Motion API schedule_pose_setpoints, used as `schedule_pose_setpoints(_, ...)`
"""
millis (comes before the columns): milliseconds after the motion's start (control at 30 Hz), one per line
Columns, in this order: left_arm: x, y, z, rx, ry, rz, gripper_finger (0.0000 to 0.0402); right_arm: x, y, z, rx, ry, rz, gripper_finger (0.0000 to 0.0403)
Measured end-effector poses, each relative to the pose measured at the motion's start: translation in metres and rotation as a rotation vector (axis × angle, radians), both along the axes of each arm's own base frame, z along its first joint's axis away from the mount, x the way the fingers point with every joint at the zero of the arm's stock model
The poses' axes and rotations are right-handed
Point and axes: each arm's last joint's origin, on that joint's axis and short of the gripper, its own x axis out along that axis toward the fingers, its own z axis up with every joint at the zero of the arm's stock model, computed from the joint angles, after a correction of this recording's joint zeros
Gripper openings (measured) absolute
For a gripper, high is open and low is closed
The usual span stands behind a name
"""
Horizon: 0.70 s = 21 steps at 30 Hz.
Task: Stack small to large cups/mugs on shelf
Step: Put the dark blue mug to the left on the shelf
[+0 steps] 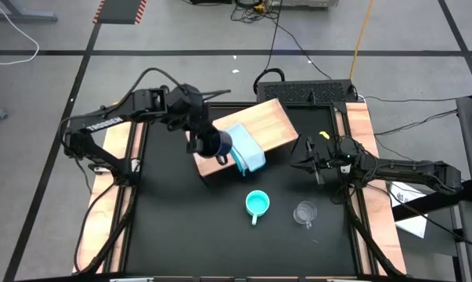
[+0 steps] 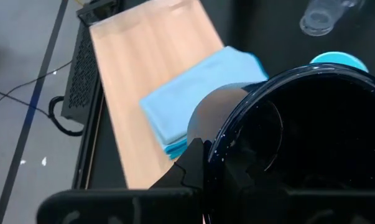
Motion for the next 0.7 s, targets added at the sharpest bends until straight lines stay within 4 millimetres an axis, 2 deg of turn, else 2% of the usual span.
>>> schedule_pose_setpoints(333,-0.008,0.023,-0.001,0.000,0.009,0.081,0.0015,0.000,0.000,0.000,0.000,0.000,0.000,0.0000)
schedule_pose_setpoints(700,-0.011,0.025,-0.003,-0.029,0.039,0.113,0.0015,0.000,0.000,0.000,0.000,0.000,0.000,0.0000)
